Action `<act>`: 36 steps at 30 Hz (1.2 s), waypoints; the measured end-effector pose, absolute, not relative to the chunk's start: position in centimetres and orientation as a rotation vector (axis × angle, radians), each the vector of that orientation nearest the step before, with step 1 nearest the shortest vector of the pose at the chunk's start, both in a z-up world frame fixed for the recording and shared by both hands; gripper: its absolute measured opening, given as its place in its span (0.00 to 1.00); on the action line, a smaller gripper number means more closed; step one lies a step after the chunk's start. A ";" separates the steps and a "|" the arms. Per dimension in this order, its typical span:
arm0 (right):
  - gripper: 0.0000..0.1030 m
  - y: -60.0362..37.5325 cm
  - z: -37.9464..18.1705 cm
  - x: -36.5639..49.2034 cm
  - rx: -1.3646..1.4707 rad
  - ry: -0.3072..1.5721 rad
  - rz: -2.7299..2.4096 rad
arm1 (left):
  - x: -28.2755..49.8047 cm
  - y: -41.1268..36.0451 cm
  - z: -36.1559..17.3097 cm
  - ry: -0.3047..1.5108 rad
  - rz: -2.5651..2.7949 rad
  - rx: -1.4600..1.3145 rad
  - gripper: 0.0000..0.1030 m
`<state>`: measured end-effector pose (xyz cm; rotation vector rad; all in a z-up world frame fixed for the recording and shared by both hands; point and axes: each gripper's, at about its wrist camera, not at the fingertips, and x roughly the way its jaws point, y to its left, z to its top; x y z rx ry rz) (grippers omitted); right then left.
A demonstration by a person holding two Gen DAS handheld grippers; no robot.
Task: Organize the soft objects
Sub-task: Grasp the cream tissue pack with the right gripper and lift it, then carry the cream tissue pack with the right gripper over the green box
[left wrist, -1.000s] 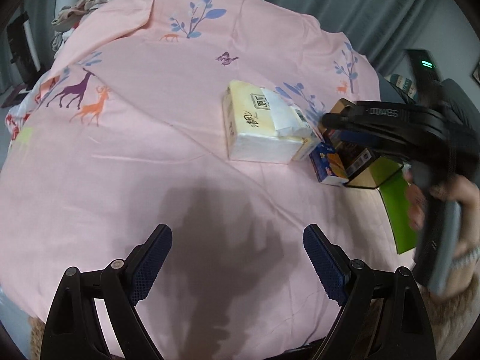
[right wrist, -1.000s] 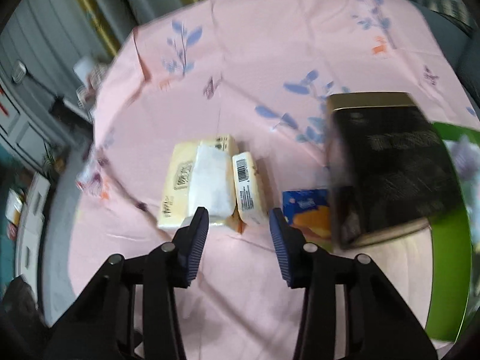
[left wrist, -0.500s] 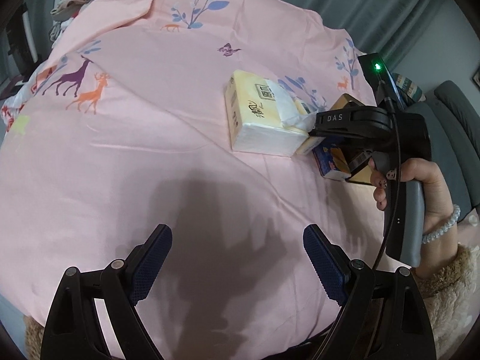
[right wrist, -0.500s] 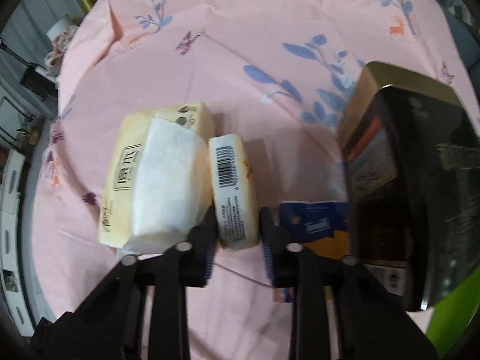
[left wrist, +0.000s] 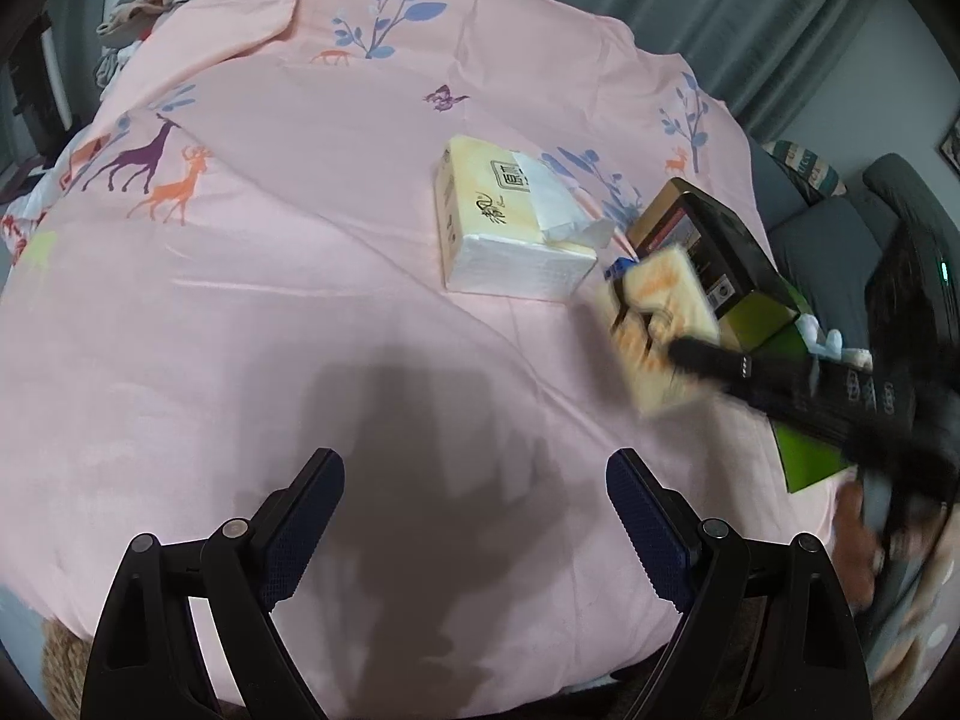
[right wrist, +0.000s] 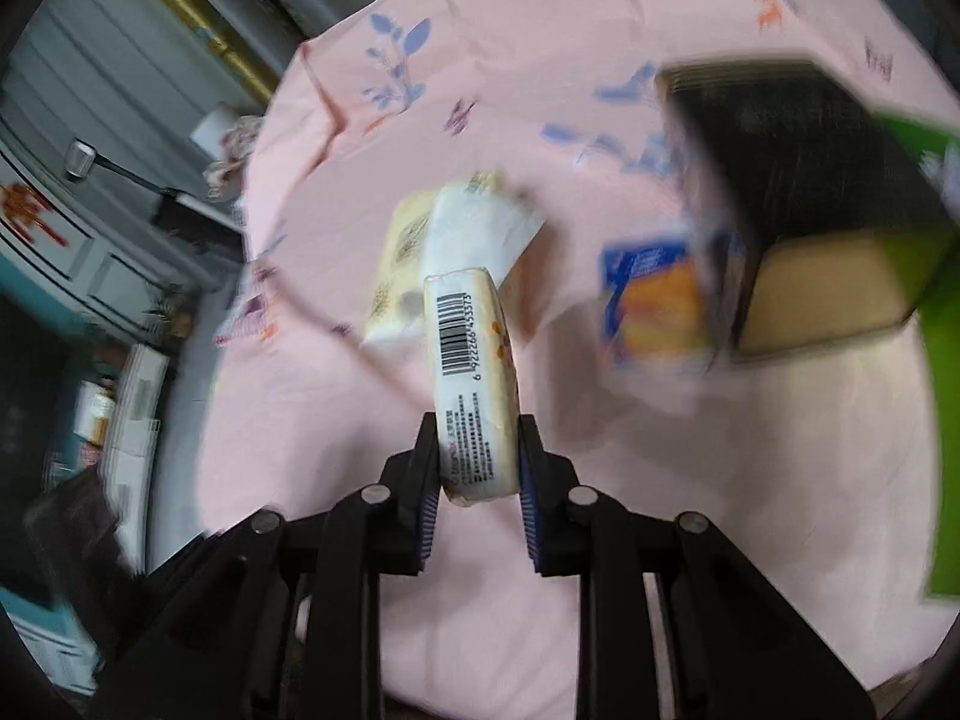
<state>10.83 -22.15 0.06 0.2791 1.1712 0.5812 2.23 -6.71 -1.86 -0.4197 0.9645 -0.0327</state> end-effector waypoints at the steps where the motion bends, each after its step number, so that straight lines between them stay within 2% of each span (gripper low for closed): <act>1: 0.22 -22.0 -0.5 10.0 0.313 1.190 0.609 | 2.2 -6.7 -1.9 0.966 -0.033 -0.423 0.87; 5: 0.24 -22.0 -2.4 8.1 0.412 1.258 0.672 | 2.0 -6.9 -2.0 0.970 -0.037 -0.437 0.87; 9: 0.26 -22.7 -3.8 7.5 0.382 1.317 0.584 | 2.1 -7.8 -2.4 0.984 -0.063 -0.450 0.87; 11: 0.36 -23.7 -3.5 7.2 0.381 1.291 0.532 | 2.1 -8.4 -2.6 0.991 -0.080 -0.450 0.87; 13: 0.57 -24.8 -2.7 6.9 0.342 1.256 0.464 | 2.2 -9.2 -2.7 0.999 -0.103 -0.445 0.87; 14: 0.59 -25.3 -2.3 6.9 0.339 1.235 0.454 | 2.3 -9.7 -2.8 1.001 -0.116 -0.440 0.87; 22: 0.60 -26.5 -1.1 7.8 0.362 1.175 0.504 | 3.4 -13.5 -3.4 1.010 -0.211 -0.432 0.86; 29: 0.60 -25.1 -3.8 9.4 0.350 1.241 0.575 | 4.7 -15.4 -5.0 1.045 -0.233 -0.432 0.54; 30: 0.57 -25.0 -4.4 9.6 0.351 1.254 0.576 | 4.9 -15.6 -5.2 1.051 -0.238 -0.433 0.48; 34: 0.45 -24.8 -5.4 9.6 0.368 1.269 0.602 | 5.0 -16.1 -5.1 1.022 -0.239 -0.403 0.46; 36: 0.43 -25.2 -5.1 9.4 0.368 1.254 0.602 | 5.0 -16.7 -4.5 1.013 -0.250 -0.379 0.45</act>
